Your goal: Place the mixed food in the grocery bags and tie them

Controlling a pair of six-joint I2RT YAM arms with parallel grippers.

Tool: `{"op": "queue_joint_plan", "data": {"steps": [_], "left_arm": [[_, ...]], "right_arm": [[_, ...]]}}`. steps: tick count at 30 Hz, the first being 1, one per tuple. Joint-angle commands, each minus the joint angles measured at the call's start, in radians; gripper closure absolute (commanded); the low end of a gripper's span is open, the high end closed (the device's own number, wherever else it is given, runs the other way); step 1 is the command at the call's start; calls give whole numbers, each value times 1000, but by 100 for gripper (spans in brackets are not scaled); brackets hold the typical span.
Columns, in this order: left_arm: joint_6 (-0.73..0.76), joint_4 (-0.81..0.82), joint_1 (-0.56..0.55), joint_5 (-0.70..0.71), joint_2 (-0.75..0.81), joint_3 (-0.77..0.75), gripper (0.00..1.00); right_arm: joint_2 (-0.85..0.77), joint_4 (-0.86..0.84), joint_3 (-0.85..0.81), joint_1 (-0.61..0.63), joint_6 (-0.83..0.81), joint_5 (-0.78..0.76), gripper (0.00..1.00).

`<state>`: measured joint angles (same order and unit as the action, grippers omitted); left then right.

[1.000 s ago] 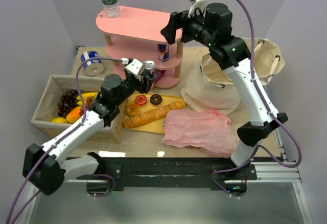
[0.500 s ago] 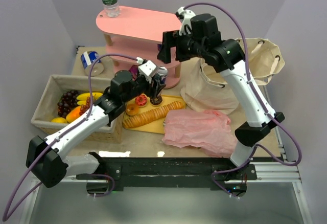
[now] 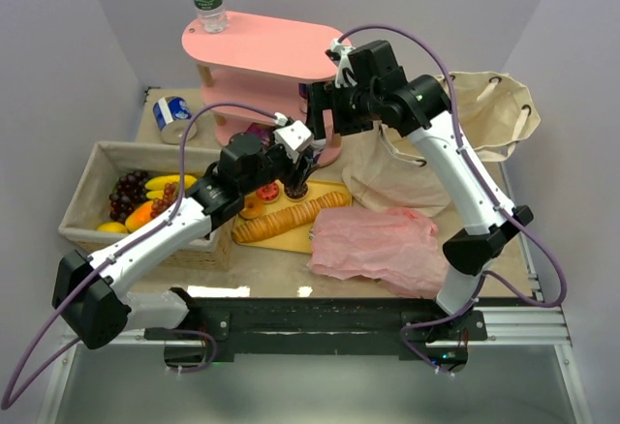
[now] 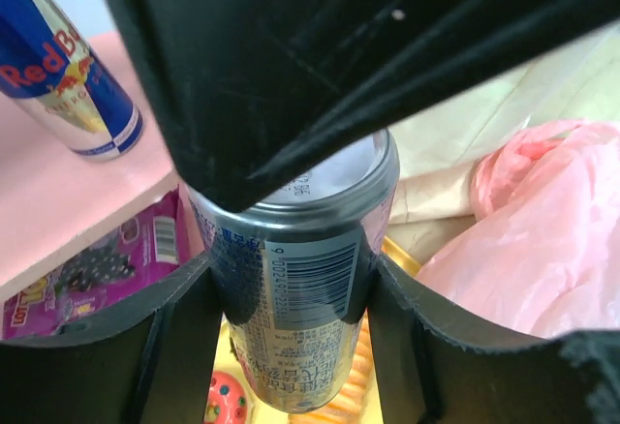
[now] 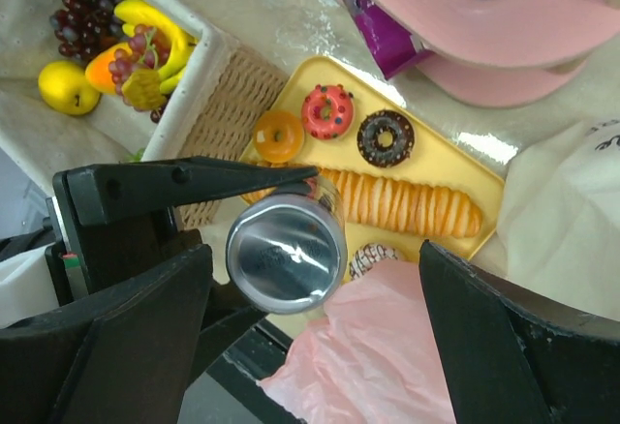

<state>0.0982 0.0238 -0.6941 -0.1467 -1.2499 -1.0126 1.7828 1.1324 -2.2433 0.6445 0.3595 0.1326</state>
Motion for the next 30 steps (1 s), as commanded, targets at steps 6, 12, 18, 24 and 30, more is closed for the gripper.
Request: {"op": "queue_joint_plan", "data": {"steps": [6,12,18,24,30], "left_arm": [[121,45,-50,32,-31,-107,85],[117,67,-59,4,-37,-118,85],[0,145,-59,-34,-26,-90,85],[-129,217,-59,-8,0,-34,85],[-204,261,-58,-13,29,-3,85]], "right_arm": [[52,26,10,20,16,90,11],[56,-23,45,27,12,120,11],[29,-106,100,27,50,214,11],[9,-114,120,26,67,211,11],[-8,-118,149,26,81,208,12]]}}
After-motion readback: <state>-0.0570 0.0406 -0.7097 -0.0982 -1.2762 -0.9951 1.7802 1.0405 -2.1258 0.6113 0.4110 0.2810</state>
